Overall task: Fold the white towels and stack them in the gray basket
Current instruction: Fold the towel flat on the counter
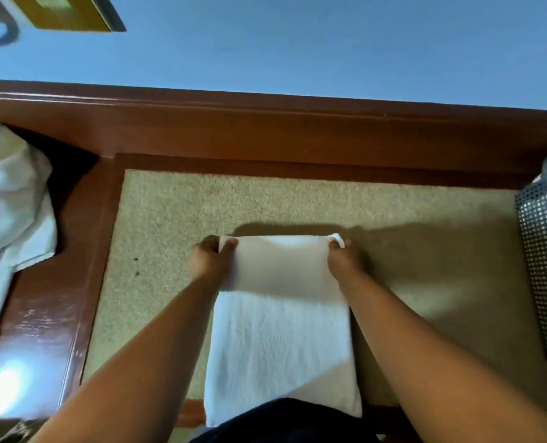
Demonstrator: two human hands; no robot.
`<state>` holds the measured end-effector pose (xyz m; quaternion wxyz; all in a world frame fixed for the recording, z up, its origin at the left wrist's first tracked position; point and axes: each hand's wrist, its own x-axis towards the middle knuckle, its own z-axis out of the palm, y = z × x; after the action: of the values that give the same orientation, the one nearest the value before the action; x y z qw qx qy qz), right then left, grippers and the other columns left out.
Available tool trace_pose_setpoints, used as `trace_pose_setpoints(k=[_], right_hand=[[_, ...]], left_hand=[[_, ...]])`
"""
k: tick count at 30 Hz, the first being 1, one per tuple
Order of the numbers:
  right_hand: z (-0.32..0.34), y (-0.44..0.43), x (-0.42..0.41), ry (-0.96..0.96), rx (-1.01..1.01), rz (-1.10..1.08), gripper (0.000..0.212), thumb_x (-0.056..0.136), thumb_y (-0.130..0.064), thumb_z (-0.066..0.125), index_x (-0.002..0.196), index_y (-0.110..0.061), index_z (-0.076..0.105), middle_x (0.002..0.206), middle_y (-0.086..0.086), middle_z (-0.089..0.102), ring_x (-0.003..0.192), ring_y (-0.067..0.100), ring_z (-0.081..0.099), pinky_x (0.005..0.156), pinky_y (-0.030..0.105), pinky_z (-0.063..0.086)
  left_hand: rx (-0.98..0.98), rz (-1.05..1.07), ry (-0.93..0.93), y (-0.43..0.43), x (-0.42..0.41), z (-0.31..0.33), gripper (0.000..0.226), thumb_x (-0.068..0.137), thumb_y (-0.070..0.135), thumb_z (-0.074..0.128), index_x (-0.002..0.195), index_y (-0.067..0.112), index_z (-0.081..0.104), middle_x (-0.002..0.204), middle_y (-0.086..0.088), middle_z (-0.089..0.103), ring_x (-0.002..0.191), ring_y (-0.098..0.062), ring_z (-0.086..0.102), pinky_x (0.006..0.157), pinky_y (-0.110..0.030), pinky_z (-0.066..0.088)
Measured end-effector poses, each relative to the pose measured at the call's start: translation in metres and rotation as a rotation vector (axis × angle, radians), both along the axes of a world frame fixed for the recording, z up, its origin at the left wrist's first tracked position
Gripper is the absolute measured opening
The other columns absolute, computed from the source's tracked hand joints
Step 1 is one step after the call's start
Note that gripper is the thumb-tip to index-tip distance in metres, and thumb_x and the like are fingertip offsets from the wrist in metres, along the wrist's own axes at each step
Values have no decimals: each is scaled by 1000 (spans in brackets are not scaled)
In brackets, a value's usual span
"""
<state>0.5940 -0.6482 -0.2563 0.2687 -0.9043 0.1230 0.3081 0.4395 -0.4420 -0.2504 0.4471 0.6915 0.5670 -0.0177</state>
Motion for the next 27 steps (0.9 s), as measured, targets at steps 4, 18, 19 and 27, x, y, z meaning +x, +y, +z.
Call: trace_pose_setpoints(k=[4,18,19,27], right_hand=[[0,1,3,-88,39,-38,42,92,-51,59,87,-10,64,88,11,71,83,30,68,69,31,51],[107,-33,-28,15,665,-72,33,81,-46,77,94,-16,76,93,1,78,90,21,74,94,52,55],[128,-39,-27,-36,740,-59,32,80,-46,79,94,-17,76,95,2,78,93,22,74,95,52,55],[209,-97,-70,-750,729,513,35,85,-26,74,115,-32,57,108,1,63,95,19,64,78,31,53]], left_hand=[[30,-27,73,8,5,-1,44,85,54,72,94,15,54,81,3,58,82,-25,58,65,-31,35],[-535,-126,-562,-1,-27,117,34,93,21,69,109,-9,67,101,-23,74,91,-37,73,71,-43,62],[-493,-182,-641,1,-29,139,34,92,20,70,106,-11,66,98,-23,74,86,-33,73,69,-40,61],[298,-743,-866,6,-83,237,25,85,32,75,107,27,66,104,7,69,94,-14,63,84,-27,47]])
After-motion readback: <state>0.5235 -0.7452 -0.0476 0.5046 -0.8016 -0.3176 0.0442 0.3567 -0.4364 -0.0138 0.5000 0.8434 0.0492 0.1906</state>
